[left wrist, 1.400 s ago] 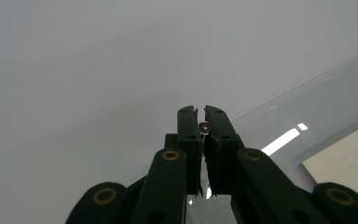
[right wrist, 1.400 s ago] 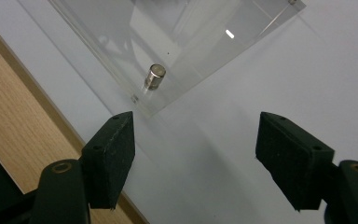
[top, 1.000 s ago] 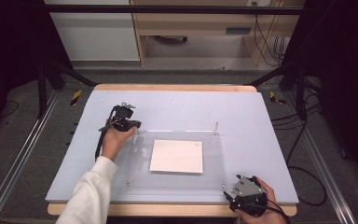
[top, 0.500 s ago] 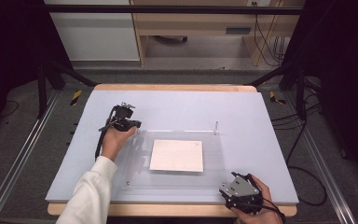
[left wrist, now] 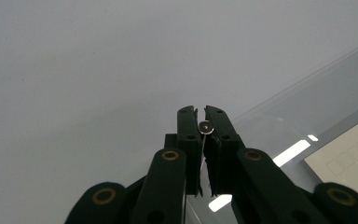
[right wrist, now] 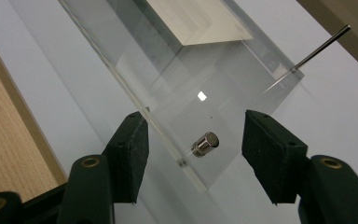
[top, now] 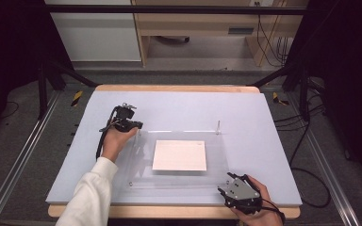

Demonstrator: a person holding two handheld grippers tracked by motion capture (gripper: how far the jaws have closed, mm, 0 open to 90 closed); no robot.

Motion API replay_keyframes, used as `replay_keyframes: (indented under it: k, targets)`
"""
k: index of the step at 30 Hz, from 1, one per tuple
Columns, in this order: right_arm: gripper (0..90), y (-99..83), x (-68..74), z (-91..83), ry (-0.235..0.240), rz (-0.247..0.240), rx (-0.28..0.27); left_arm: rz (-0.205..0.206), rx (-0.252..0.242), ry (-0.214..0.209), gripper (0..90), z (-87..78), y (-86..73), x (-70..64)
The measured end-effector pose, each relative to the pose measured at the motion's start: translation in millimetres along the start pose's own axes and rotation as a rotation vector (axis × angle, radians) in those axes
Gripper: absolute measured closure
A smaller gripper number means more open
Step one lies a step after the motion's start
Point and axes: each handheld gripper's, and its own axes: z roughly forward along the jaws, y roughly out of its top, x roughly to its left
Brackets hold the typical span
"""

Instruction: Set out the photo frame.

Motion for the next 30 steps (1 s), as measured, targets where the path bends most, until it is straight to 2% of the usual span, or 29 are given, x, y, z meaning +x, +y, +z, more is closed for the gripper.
replay_keyframes:
  k: [3,5,8,16,25,30]
  targets:
    - [44.0,-1.3,1.1,0.8,0.003,-0.013,-0.004,0.001,0.005,-0.005,84.5,0.0,0.5,0.4]
    - [47.4,-1.5,3.1,-0.4,-0.012,-0.042,-0.017,0.0,0.004,-0.006,84.5,0.2,0.4,1.1]
    - [50.5,-1.0,4.7,-2.6,-0.026,-0.054,-0.036,-0.004,0.006,-0.015,84.5,0.7,1.0,2.6]
    - [55.6,4.4,6.4,-5.8,-0.046,-0.1,-0.028,-0.005,0.007,-0.019,84.2,1.4,1.5,3.6]
    - [58.6,12.8,3.9,-12.1,-0.07,-0.096,-0.038,0.002,-0.005,-0.006,83.4,5.2,0.5,3.0]
    - [59.2,17.4,3.1,-13.8,-0.061,-0.103,-0.024,0.01,-0.007,-0.004,83.1,4.9,0.4,3.2]
